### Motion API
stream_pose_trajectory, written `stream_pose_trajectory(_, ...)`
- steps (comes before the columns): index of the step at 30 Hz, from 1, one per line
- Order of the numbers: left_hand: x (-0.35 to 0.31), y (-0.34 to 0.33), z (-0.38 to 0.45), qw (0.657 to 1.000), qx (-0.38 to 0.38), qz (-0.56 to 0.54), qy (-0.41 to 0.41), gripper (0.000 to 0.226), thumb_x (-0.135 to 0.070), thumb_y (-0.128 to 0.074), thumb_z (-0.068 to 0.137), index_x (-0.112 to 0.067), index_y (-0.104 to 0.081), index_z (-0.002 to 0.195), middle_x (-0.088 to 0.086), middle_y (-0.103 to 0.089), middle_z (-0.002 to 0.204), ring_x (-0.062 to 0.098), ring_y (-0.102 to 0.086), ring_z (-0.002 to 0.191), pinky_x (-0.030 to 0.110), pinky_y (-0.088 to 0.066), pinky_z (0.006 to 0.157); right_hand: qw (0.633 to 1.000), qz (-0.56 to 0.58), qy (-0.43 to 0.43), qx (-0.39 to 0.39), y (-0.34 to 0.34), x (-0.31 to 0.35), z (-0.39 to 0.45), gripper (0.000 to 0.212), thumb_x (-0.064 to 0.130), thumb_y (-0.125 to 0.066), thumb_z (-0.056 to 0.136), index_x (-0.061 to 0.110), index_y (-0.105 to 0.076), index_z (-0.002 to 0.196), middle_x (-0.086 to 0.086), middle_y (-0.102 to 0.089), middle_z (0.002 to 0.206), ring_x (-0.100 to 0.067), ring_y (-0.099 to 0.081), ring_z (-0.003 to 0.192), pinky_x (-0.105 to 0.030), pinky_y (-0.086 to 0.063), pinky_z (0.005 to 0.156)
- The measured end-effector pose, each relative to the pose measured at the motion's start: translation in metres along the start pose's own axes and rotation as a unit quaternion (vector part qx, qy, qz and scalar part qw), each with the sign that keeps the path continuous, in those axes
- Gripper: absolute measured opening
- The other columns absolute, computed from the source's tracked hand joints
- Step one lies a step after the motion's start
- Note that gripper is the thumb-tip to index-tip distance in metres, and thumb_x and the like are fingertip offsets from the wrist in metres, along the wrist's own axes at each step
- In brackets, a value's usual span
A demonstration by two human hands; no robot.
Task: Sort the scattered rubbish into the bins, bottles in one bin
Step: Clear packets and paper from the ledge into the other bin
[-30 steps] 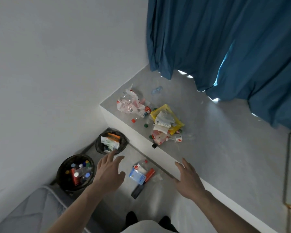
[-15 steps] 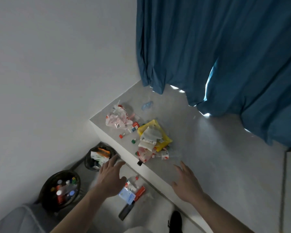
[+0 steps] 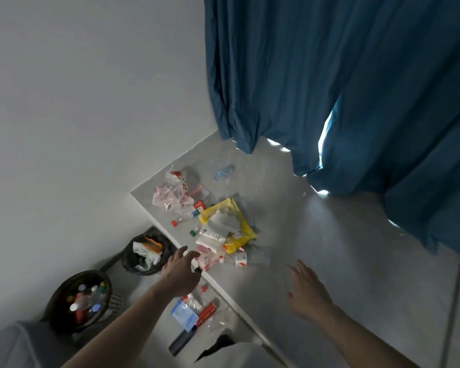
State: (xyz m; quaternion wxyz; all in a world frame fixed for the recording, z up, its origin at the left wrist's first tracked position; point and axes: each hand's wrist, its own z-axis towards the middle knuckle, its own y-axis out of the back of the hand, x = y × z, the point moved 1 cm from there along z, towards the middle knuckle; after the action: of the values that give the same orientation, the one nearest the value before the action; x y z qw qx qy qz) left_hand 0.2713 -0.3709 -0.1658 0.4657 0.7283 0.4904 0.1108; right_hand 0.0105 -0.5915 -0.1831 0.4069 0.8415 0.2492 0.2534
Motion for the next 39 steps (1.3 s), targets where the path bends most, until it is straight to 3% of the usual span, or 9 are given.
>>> stream_pose_trajectory(6,-0.002,0.008,0.077,0.997,0.048,-0.037,0.040,0.044,-0.034,-0.059,0.091,-0.045,-0.053,0.133,0.004,-0.025,0.162,0.035,-0.027,0.147,0.053,-0.037,0.114,0.999,0.000,-0.034,0.022,0.005,-0.016,0.027,0.074,0.039,-0.053,0.095,0.023,-0.018,0.159,-0.005,-0.002,0.169,-0.030,-0.013,0.153,-0.042,-0.031,0.118)
stream_pose_trajectory(10,-0.011,0.002,0.128,0.996,0.063,0.064,-0.010,0.046,-0.026,-0.060,0.088,-0.041,-0.060,0.131,0.002,-0.016,0.165,0.035,-0.023,0.148,0.053,-0.036,0.113,0.998,0.020,-0.063,0.026,0.009,-0.015,0.049,0.075,0.040,-0.053,0.094,0.025,-0.018,0.159,-0.004,-0.002,0.169,-0.029,-0.015,0.153,-0.041,-0.032,0.118)
stream_pose_trajectory(16,-0.011,-0.026,0.197,0.968,0.125,0.204,-0.074,0.034,-0.030,-0.059,0.091,-0.028,-0.070,0.123,0.003,0.000,0.169,0.034,-0.001,0.154,0.053,-0.016,0.122,0.994,0.050,-0.093,0.030,0.009,0.002,0.087,0.073,0.040,-0.056,0.095,0.026,-0.022,0.158,-0.001,-0.004,0.168,-0.025,-0.016,0.153,-0.040,-0.033,0.118)
stream_pose_trajectory(21,-0.002,-0.047,0.231,0.948,0.157,0.258,-0.103,0.030,-0.031,-0.065,0.091,-0.025,-0.070,0.120,0.003,0.007,0.169,0.033,0.010,0.154,0.058,-0.002,0.124,0.992,0.073,-0.097,0.029,0.007,0.017,0.101,0.071,0.039,-0.057,0.096,0.028,-0.024,0.157,0.003,-0.005,0.168,-0.023,-0.016,0.153,-0.040,-0.034,0.118)
stream_pose_trajectory(24,0.000,-0.055,0.242,0.945,0.170,0.260,-0.106,0.040,-0.030,-0.064,0.093,-0.023,-0.063,0.132,0.003,0.009,0.169,0.035,0.012,0.154,0.060,-0.002,0.123,0.990,0.084,-0.107,0.039,0.004,0.021,0.101,0.069,0.039,-0.057,0.096,0.029,-0.025,0.157,0.005,-0.005,0.168,-0.022,-0.016,0.153,-0.039,-0.034,0.117)
stream_pose_trajectory(27,0.001,-0.058,0.247,0.952,0.161,0.240,-0.106,0.067,-0.022,-0.063,0.093,-0.016,-0.036,0.154,0.003,0.002,0.169,0.035,0.010,0.154,0.058,-0.002,0.124,0.989,0.089,-0.116,0.040,0.001,0.024,0.098,0.069,0.040,-0.057,0.096,0.029,-0.025,0.156,0.004,-0.005,0.167,-0.021,-0.016,0.153,-0.037,-0.035,0.116)
stream_pose_trajectory(31,-0.008,-0.048,0.239,0.960,0.120,0.219,-0.126,0.072,-0.018,-0.062,0.093,-0.014,-0.030,0.157,0.003,-0.006,0.169,0.034,0.008,0.154,0.056,-0.004,0.125,0.985,0.095,-0.129,0.057,0.004,0.027,0.098,0.070,0.039,-0.058,0.096,0.028,-0.023,0.157,0.003,-0.007,0.167,-0.023,-0.018,0.152,-0.038,-0.034,0.117)
stream_pose_trajectory(39,-0.019,-0.015,0.189,0.973,0.037,0.136,-0.181,0.085,-0.009,-0.055,0.090,-0.018,-0.011,0.162,-0.001,0.003,0.169,0.029,0.013,0.154,0.050,-0.001,0.126,0.975,0.181,-0.131,0.007,0.018,0.050,0.111,0.071,0.033,-0.062,0.096,0.022,-0.026,0.156,0.000,-0.023,0.163,-0.023,-0.037,0.144,-0.037,-0.039,0.112)
